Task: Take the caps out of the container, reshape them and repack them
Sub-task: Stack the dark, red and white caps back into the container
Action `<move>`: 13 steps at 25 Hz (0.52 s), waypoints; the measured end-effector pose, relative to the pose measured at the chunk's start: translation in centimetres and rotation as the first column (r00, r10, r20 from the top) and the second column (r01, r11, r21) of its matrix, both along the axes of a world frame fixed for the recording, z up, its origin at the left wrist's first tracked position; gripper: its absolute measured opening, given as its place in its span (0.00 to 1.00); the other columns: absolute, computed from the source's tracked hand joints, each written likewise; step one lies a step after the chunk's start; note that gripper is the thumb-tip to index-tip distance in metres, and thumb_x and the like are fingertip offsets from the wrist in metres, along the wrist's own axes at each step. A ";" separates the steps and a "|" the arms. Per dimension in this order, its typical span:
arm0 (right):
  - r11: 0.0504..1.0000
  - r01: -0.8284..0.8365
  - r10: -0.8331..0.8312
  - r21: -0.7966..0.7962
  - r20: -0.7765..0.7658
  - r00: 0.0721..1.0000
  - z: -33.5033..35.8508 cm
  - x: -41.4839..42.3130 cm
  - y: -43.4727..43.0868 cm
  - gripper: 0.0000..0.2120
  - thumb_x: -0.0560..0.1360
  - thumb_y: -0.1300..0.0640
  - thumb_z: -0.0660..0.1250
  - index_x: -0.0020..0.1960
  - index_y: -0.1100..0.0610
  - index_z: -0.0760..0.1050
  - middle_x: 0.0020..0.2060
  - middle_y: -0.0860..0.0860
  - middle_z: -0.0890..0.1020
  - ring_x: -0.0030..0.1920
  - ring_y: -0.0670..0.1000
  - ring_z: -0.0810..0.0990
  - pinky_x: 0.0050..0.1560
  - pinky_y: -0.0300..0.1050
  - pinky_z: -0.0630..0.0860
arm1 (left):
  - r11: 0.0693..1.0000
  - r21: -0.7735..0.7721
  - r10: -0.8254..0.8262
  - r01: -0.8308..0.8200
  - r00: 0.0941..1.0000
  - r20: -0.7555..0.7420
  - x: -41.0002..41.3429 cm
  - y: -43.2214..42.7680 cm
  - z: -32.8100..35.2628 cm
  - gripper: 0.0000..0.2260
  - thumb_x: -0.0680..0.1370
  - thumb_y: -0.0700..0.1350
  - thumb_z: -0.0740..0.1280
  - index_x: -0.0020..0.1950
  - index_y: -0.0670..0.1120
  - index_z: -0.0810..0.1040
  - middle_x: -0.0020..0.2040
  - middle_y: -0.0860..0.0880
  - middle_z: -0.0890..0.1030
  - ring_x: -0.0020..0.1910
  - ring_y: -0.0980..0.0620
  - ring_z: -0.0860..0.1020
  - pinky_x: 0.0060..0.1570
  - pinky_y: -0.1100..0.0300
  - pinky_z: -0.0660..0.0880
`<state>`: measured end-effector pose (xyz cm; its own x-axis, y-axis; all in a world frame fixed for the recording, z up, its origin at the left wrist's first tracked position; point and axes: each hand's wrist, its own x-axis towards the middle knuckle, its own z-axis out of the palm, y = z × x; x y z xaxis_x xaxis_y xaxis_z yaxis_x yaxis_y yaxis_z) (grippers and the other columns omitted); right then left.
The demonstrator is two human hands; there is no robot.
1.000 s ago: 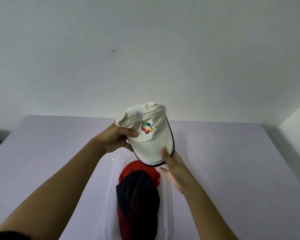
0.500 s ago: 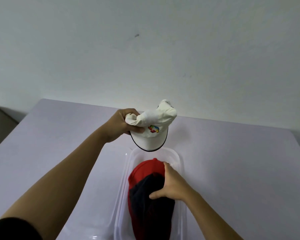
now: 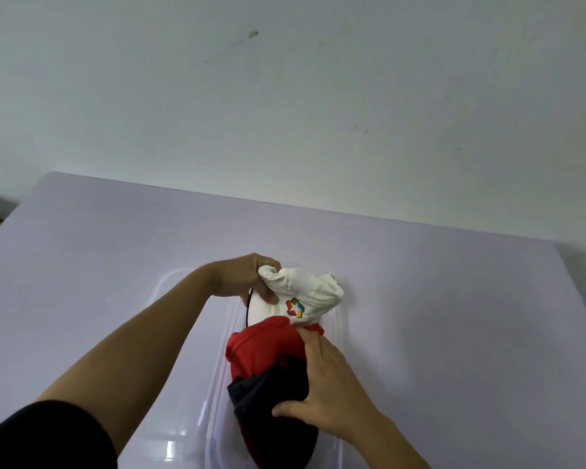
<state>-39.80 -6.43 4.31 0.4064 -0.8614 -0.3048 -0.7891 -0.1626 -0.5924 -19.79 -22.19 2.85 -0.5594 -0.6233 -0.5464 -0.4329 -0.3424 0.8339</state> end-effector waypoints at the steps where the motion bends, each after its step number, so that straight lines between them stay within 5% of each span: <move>1: 1.000 0.009 -0.009 -0.014 -0.006 1.000 -0.1 -0.1 0.0 0.53 0.63 0.35 0.71 0.75 0.47 0.43 0.72 0.45 0.59 0.72 0.46 0.58 0.70 0.38 0.51 | 0.997 0.071 0.044 -0.043 0.999 -0.017 0.2 0.2 -0.6 0.14 0.69 0.27 0.70 0.51 0.42 0.79 0.44 0.45 0.84 0.42 0.45 0.83 0.34 0.53 0.80; 6: 0.997 0.046 -0.048 -0.069 -0.028 0.998 -0.7 -0.4 -0.2 0.55 0.61 0.30 0.68 0.76 0.48 0.40 0.72 0.45 0.57 0.73 0.47 0.55 0.73 0.44 0.50 | 0.981 0.191 0.049 -0.046 0.999 -0.012 0.4 1.6 -2.5 0.19 0.68 0.28 0.67 0.57 0.42 0.78 0.47 0.42 0.82 0.45 0.41 0.81 0.31 0.54 0.79; 9: 0.983 0.180 -0.180 0.018 0.183 0.966 -1.6 -1.3 -1.0 0.52 0.61 0.25 0.63 0.75 0.44 0.43 0.69 0.43 0.55 0.71 0.46 0.55 0.73 0.48 0.57 | 0.964 0.240 0.130 -0.113 0.990 -0.055 0.5 1.9 -3.3 0.18 0.69 0.28 0.66 0.54 0.45 0.80 0.45 0.44 0.83 0.43 0.42 0.81 0.34 0.53 0.78; 11: 0.930 0.337 -0.284 -0.145 0.296 0.912 -3.0 -2.8 -2.7 0.38 0.71 0.32 0.58 0.75 0.45 0.49 0.70 0.43 0.58 0.71 0.44 0.56 0.72 0.53 0.59 | 0.953 0.270 0.168 -0.139 0.982 -0.091 0.6 1.9 -3.4 0.19 0.70 0.28 0.67 0.54 0.46 0.81 0.47 0.43 0.84 0.44 0.42 0.82 0.39 0.50 0.79; 13: 0.901 0.297 -0.255 -0.316 0.168 0.952 -3.7 -4.0 -4.9 0.30 0.76 0.46 0.59 0.74 0.49 0.53 0.72 0.46 0.62 0.71 0.45 0.57 0.72 0.56 0.58 | 0.955 0.267 0.161 -0.132 0.983 -0.092 0.6 1.8 -3.7 0.19 0.70 0.28 0.66 0.54 0.47 0.81 0.49 0.42 0.83 0.45 0.41 0.82 0.40 0.50 0.80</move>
